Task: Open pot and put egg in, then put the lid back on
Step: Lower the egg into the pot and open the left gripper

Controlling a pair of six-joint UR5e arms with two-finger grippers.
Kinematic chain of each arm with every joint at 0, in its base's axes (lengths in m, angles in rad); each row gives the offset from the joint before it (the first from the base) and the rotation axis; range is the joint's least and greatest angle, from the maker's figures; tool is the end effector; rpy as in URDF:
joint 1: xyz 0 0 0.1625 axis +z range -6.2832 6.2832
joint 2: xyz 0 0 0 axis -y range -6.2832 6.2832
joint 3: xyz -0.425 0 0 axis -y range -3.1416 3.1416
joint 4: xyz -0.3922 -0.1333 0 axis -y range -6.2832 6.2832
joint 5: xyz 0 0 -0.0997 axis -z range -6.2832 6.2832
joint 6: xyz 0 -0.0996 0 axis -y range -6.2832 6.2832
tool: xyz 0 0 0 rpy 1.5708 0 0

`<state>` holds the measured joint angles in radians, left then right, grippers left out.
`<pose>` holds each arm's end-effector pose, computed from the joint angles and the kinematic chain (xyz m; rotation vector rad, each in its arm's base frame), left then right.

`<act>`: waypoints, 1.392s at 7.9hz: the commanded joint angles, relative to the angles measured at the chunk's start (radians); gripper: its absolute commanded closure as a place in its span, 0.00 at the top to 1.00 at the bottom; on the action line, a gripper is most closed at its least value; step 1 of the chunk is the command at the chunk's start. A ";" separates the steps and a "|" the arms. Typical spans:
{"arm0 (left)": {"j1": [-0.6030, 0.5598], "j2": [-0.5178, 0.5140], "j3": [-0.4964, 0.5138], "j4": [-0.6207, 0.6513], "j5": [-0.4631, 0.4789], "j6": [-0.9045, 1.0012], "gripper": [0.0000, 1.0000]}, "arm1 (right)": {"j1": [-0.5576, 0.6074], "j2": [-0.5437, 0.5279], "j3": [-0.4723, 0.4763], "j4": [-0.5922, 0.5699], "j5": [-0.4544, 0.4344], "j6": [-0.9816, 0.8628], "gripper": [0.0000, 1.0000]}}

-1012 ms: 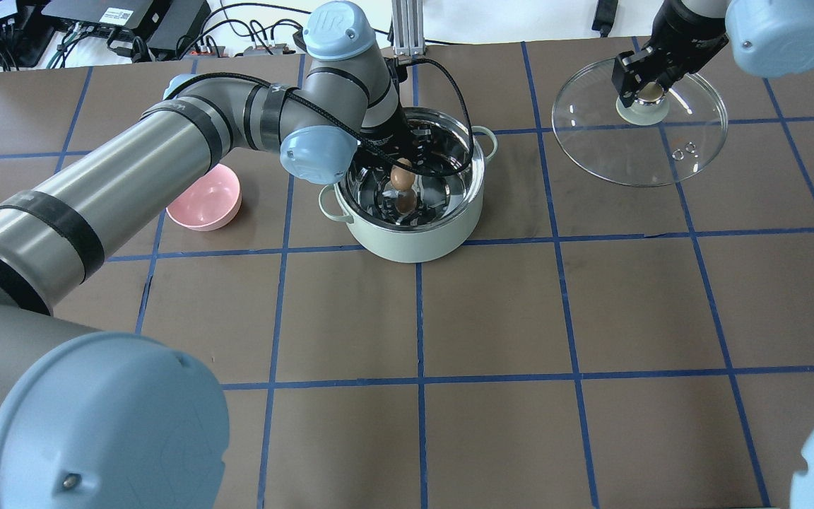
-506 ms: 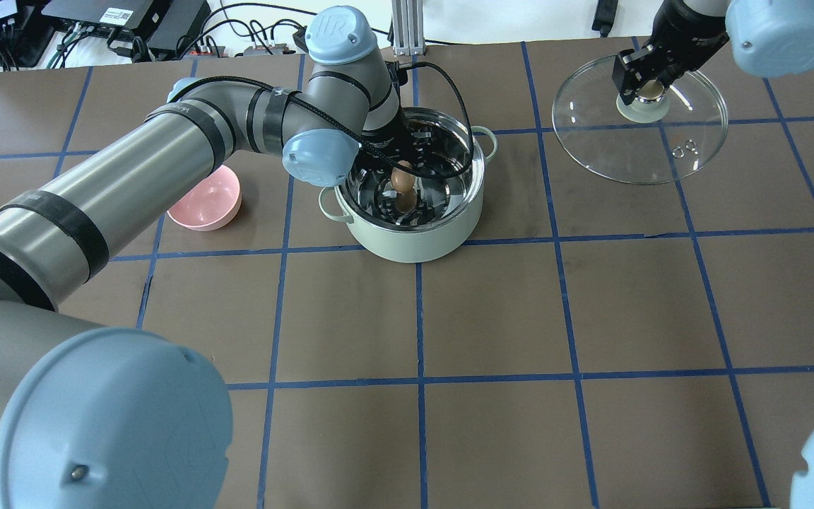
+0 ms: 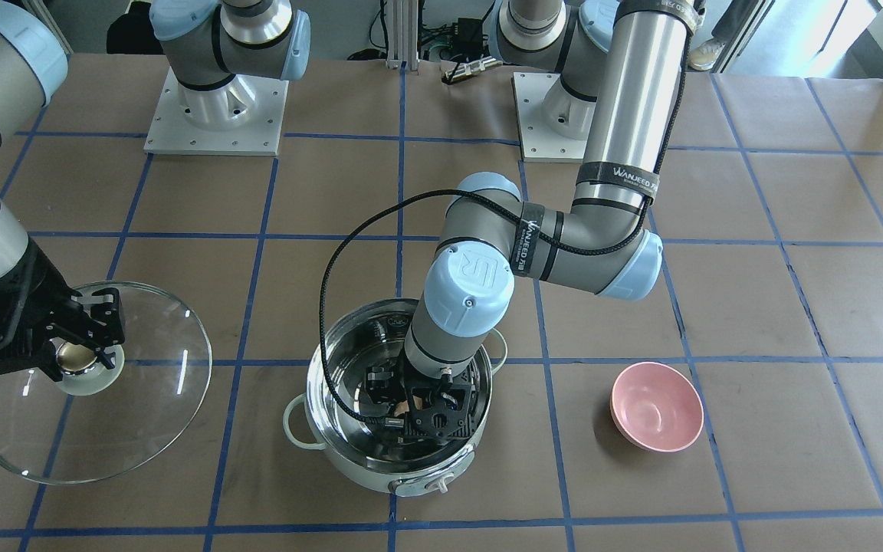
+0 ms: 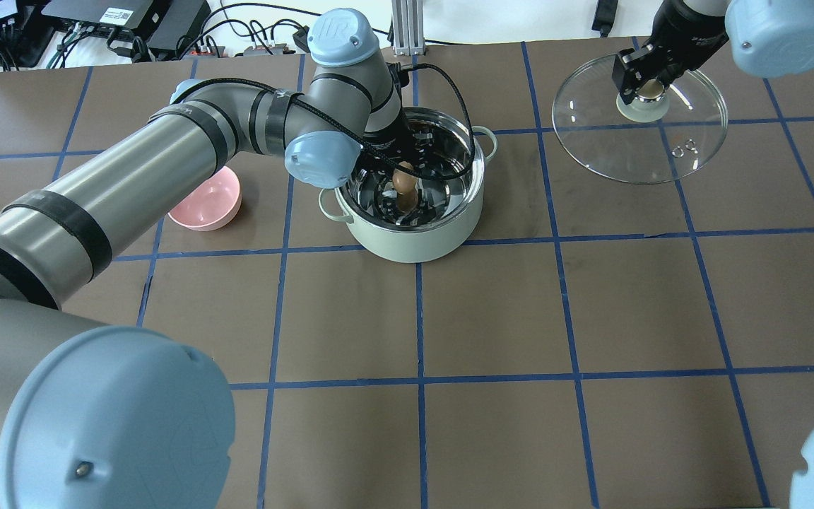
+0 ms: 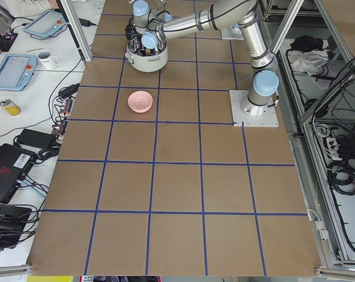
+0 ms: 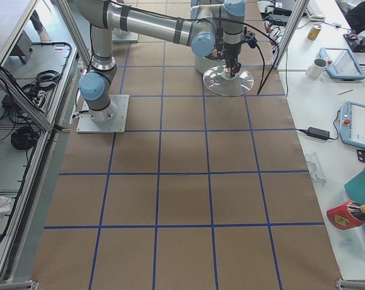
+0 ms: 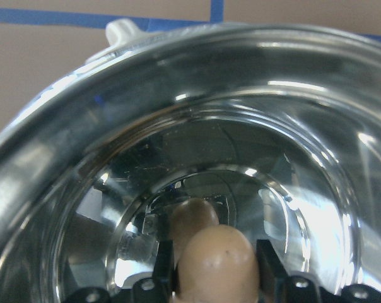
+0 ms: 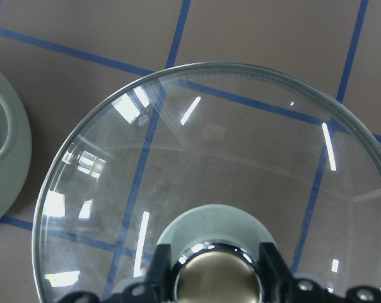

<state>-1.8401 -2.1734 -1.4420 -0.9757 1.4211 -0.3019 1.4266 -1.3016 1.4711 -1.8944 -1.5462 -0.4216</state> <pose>-0.3293 -0.6361 0.2480 0.0348 -2.9618 0.1100 0.0462 -0.6266 0.4229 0.4333 -3.0825 0.2415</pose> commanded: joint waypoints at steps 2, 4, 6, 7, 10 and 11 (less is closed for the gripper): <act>-0.001 0.003 -0.011 0.020 -0.002 -0.009 0.68 | 0.000 0.005 0.000 0.000 0.000 -0.002 0.00; -0.002 0.009 -0.069 0.096 -0.011 -0.016 0.80 | 0.000 0.005 0.000 0.000 0.000 -0.002 0.00; -0.002 0.015 -0.083 0.124 -0.011 -0.043 0.87 | 0.000 0.004 0.000 0.000 0.000 0.001 0.00; -0.002 0.020 -0.083 0.124 -0.011 -0.045 0.88 | 0.000 0.004 0.000 -0.008 0.000 0.001 0.00; -0.002 0.065 -0.074 0.121 -0.008 -0.039 0.91 | 0.000 0.002 0.000 -0.008 0.002 0.007 0.00; -0.002 0.085 -0.070 0.117 -0.005 -0.037 0.94 | 0.000 0.001 0.000 -0.008 0.002 0.007 0.00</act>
<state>-1.8423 -2.1233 -1.5184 -0.8532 1.4106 -0.3421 1.4266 -1.2986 1.4711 -1.9018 -1.5449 -0.4161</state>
